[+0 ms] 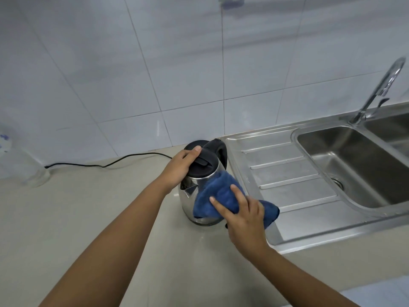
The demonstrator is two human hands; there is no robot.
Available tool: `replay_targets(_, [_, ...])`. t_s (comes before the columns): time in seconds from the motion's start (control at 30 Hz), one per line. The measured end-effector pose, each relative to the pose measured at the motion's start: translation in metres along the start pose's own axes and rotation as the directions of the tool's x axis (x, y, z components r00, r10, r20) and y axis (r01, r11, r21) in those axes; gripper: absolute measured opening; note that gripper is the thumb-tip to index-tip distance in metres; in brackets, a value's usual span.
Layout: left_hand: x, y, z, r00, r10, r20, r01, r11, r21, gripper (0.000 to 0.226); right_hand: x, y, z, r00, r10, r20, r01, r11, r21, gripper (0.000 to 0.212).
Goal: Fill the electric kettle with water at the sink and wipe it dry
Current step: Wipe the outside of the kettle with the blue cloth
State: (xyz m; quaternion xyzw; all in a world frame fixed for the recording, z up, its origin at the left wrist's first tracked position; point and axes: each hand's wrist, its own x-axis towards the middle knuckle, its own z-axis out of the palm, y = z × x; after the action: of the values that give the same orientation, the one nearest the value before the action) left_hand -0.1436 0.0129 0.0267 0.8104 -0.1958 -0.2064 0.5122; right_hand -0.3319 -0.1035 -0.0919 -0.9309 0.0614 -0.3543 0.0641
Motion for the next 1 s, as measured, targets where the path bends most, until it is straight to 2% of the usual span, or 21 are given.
replay_targets(0.1, [-0.002, 0.001, 0.000, 1.000, -0.001, 0.006, 0.001, 1.000, 0.002, 0.071, 0.015, 0.015, 0.005, 0.971, -0.238, -0.015, 0.237, 0.970, -0.054, 0.072])
replay_targets(0.17, [-0.003, 0.002, 0.000, 1.000, -0.005, -0.009, 0.005, 1.000, 0.011, 0.070, 0.002, 0.028, 0.014, 0.880, -0.465, 0.098, 0.473, 0.877, -0.084, 0.065])
replay_targets(0.23, [-0.005, 0.003, 0.000, 1.000, -0.015, -0.017, 0.015, 1.000, 0.018, 0.072, -0.013, 0.039, 0.016, 0.779, -0.571, 0.258, 0.602, 0.796, -0.058, 0.076])
replay_targets(0.27, [-0.005, 0.003, 0.000, 1.000, -0.020, -0.022, 0.021, 1.000, 0.020, 0.073, -0.015, 0.043, 0.016, 0.773, -0.566, 0.288, 0.599, 0.800, -0.036, 0.083])
replay_targets(0.33, [-0.005, 0.004, 0.000, 0.999, -0.021, -0.028, 0.021, 1.000, 0.011, 0.074, -0.005, 0.043, 0.014, 0.845, -0.499, 0.193, 0.511, 0.860, -0.010, 0.086])
replay_targets(0.4, [-0.005, 0.005, 0.001, 0.999, -0.018, -0.035, 0.018, 1.000, 0.005, 0.074, 0.019, 0.040, 0.008, 0.930, -0.363, 0.055, 0.361, 0.932, 0.037, 0.075])
replay_targets(0.47, [-0.004, 0.004, 0.002, 0.999, -0.024, -0.037, 0.024, 1.000, -0.001, 0.074, 0.040, 0.039, 0.000, 0.962, -0.275, -0.007, 0.274, 0.958, 0.088, 0.064])
replay_targets(0.53, [-0.004, 0.003, 0.002, 0.999, -0.034, -0.042, 0.033, 0.999, -0.014, 0.072, 0.038, 0.036, -0.001, 0.977, -0.213, 0.014, 0.208, 0.966, 0.151, 0.064])
replay_targets(0.57, [-0.004, 0.002, 0.002, 0.998, -0.033, -0.045, 0.032, 0.999, -0.017, 0.071, 0.029, 0.031, 0.000, 0.988, -0.143, 0.052, 0.130, 0.972, 0.196, 0.067])
replay_targets(0.63, [-0.004, 0.001, 0.002, 0.998, -0.030, -0.048, 0.030, 0.999, -0.011, 0.071, 0.009, 0.018, 0.005, 0.976, 0.076, 0.205, -0.138, 0.943, 0.304, 0.070])
replay_targets(0.7, [-0.004, 0.001, 0.001, 0.998, -0.034, -0.049, 0.033, 0.999, -0.011, 0.070, 0.003, 0.005, 0.009, 0.889, 0.255, 0.379, -0.407, 0.822, 0.400, 0.066])
replay_targets(0.77, [-0.003, 0.001, 0.001, 0.998, -0.034, -0.051, 0.033, 0.999, -0.017, 0.070, 0.016, -0.006, 0.009, 0.776, 0.403, 0.486, -0.628, 0.572, 0.528, 0.065])
replay_targets(0.8, [-0.003, 0.001, 0.001, 0.998, -0.030, -0.051, 0.029, 0.999, -0.017, 0.069, 0.026, -0.010, 0.008, 0.724, 0.463, 0.511, -0.688, 0.429, 0.585, 0.064])
replay_targets(0.87, [-0.003, 0.000, 0.003, 0.998, -0.019, -0.054, 0.017, 1.000, -0.021, 0.067, 0.047, -0.014, 0.004, 0.662, 0.554, 0.505, -0.708, 0.241, 0.664, 0.058])
replay_targets(1.0, [-0.002, -0.001, 0.003, 0.998, -0.017, -0.054, 0.016, 1.000, -0.020, 0.070, 0.044, -0.016, 0.010, 0.580, 0.610, 0.539, -0.718, 0.070, 0.693, 0.053])
